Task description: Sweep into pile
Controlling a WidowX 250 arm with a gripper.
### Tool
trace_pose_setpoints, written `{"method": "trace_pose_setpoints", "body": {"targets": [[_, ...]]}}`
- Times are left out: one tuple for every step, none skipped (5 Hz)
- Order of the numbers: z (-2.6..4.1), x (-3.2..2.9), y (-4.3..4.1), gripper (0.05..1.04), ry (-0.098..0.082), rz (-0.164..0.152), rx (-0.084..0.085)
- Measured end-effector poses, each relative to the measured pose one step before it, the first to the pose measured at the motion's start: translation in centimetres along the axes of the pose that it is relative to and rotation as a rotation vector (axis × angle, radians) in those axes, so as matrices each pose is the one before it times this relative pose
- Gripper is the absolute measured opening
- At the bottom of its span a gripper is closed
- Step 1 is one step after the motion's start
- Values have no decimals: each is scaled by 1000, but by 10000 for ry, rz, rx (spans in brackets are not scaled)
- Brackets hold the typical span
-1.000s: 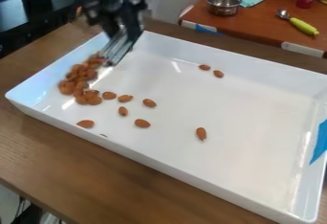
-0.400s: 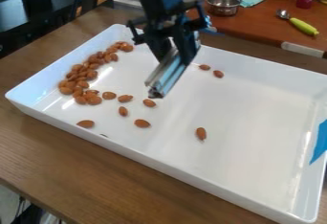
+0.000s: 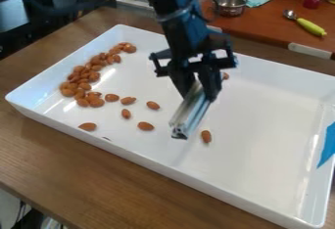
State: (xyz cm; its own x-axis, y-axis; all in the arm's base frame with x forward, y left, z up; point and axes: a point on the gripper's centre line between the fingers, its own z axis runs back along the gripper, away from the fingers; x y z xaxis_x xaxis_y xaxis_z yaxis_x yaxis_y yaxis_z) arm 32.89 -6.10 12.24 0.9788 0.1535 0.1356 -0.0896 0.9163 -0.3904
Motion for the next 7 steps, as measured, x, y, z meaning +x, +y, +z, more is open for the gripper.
{"method": "trace_pose_setpoints", "body": {"targets": [[-1278, -659, -549, 381, -58, -147, 214], [-1578, -1235, -447, 381, 42, -190, 257], [-191, 300, -13, 381, -254, -120, 88], [-419, -374, 532, 381, 10, -83, 166], [244, 548, 1454, 381, -245, 104, 216], [280, 408, 1860, 381, -191, 127, 330], [304, 159, 2229, 381, 83, 67, 389]]}}
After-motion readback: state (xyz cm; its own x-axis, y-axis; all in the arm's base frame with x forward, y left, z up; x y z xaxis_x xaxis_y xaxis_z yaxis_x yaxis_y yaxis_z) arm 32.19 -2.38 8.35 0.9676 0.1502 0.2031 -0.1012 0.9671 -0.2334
